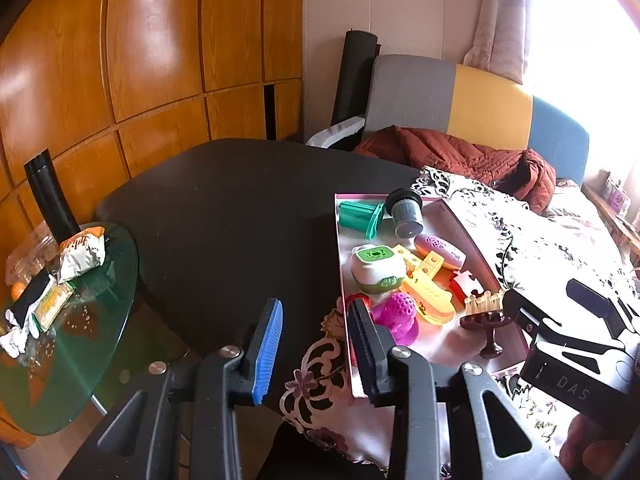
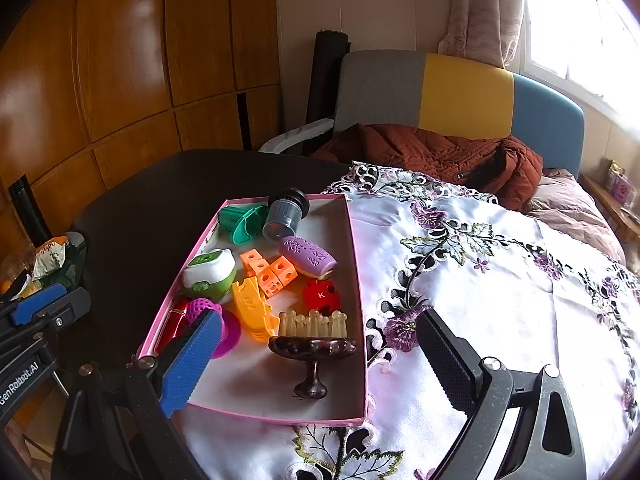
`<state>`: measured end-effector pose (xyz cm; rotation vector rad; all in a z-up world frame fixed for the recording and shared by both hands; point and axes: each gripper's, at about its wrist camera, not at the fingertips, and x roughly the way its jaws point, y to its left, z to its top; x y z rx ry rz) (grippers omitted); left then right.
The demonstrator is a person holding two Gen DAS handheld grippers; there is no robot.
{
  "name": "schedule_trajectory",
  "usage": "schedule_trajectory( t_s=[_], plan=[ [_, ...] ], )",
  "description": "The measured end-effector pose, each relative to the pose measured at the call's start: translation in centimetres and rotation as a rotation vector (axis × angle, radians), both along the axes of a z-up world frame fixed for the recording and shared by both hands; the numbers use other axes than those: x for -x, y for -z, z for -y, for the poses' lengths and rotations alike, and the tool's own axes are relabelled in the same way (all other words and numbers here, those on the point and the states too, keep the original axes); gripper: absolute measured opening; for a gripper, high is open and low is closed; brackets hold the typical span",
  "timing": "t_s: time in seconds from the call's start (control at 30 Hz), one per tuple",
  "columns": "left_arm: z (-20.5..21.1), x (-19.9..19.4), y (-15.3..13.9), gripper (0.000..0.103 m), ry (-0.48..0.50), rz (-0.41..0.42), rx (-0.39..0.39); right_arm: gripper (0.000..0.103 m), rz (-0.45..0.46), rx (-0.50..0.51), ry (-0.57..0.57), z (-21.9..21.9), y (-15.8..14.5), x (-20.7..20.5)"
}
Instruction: Organize rigid objects
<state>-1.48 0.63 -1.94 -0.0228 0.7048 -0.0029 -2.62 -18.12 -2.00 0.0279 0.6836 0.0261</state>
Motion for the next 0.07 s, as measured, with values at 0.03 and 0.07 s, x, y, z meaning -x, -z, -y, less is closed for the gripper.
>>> schedule_trajectory(
  t_s=[0.03, 0.07],
  plan=[
    [0.01, -0.12, 0.04, 0.034, 0.002, -0.009, 0.002, 0.098, 0.002, 0.002, 0.001, 0.06, -0.05, -0.04],
    [-0.01, -0.3, 0.17, 0.034, 0.001, -0.027, 0.009, 0.098, 0.004, 0.004, 0.003, 0.15, -0.13, -0.04]
  ],
)
